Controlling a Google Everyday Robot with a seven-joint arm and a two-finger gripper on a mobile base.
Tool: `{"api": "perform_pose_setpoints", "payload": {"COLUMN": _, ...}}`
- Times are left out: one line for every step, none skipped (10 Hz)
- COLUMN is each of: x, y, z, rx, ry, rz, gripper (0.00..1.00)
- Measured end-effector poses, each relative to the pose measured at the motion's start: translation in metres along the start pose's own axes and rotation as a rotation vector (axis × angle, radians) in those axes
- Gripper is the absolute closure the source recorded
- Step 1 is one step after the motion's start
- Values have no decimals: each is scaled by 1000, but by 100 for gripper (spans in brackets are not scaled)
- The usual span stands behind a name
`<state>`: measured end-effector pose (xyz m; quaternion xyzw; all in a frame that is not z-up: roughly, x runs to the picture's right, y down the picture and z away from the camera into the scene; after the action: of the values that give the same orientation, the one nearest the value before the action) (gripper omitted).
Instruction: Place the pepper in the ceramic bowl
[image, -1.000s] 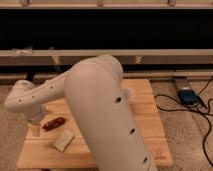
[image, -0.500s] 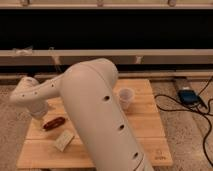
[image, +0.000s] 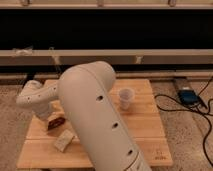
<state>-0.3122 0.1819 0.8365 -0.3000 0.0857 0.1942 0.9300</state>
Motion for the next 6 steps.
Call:
{"api": "perform_pose_setpoints", "payload": {"x": 0, "y": -1, "z": 5, "rx": 6, "ry": 6, "rz": 9, "gripper": 35}}
{"api": "perform_pose_setpoints", "payload": {"x": -1, "y": -3, "z": 6, "rx": 9, "ry": 5, "rz": 17, "gripper": 43}}
{"api": "perform_pose_setpoints", "payload": {"x": 1, "y": -7, "z": 8, "rx": 14, "ry": 10, "rz": 27, "gripper": 51}}
{"api": "perform_pose_setpoints", "payload": {"x": 5, "y": -13, "z": 6, "rx": 20, "ry": 12, "rz": 41, "gripper": 63}}
{"api": "perform_pose_setpoints", "payload": {"x": 8, "y": -19, "z": -1, "rx": 23, "ry": 5, "rz": 53, "gripper": 74}}
{"api": "perform_pose_setpoints", "payload": {"x": 12, "y": -23, "z": -12, "rx": 22, "ry": -6, "rz": 63, "gripper": 83}}
